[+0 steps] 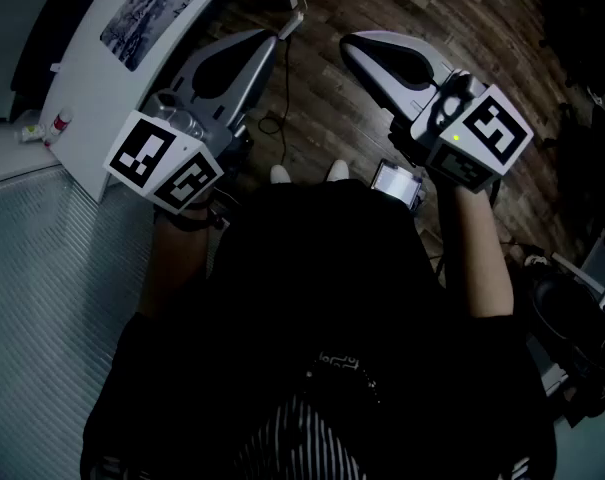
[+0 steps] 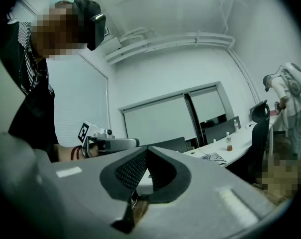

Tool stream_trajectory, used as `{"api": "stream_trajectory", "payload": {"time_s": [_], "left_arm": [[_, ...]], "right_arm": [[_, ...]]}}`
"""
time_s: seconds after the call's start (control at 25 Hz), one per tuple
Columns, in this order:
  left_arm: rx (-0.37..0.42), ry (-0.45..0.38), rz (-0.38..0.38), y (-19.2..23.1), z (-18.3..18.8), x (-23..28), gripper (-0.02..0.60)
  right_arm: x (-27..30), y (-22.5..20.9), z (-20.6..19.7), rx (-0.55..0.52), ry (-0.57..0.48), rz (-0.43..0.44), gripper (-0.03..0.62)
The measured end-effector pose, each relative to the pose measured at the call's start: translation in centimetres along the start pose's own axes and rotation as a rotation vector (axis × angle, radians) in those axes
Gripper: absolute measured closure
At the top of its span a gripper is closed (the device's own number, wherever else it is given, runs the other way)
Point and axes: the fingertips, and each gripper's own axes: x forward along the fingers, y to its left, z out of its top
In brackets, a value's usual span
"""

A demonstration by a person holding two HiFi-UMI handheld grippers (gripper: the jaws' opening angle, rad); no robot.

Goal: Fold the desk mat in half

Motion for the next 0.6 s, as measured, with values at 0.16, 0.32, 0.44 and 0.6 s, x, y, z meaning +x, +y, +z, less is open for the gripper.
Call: {"api": "stream_trajectory", "payload": {"time_s": [0.16,0.32,0.44,0.6], "left_arm": [[0.000,0.003,-0.001,0.2,-0.7,0.6,0.575],[-0.019,0.009,0.002,0.5,-1.9,0.9,0.575],[-0.019,0.015,0.000,0.6,-2.9,1.0,0.575],[-0.018,0.020,-0.001,0.8,-3.4,1.0,0.574]], "right_arm": [[-0.2,-0.5,-0.6,-0.005,0.005,0.003,0.591],[-0.5,-1.3,-1.8,0.007,0.002,-0.001,0.591],[-0.9,-1.7,-2.8,0.019,-0.003,0.007,0.591],[-1.1,-2.0,-3.6,0.013,0.005,0.010,0.591]]}}
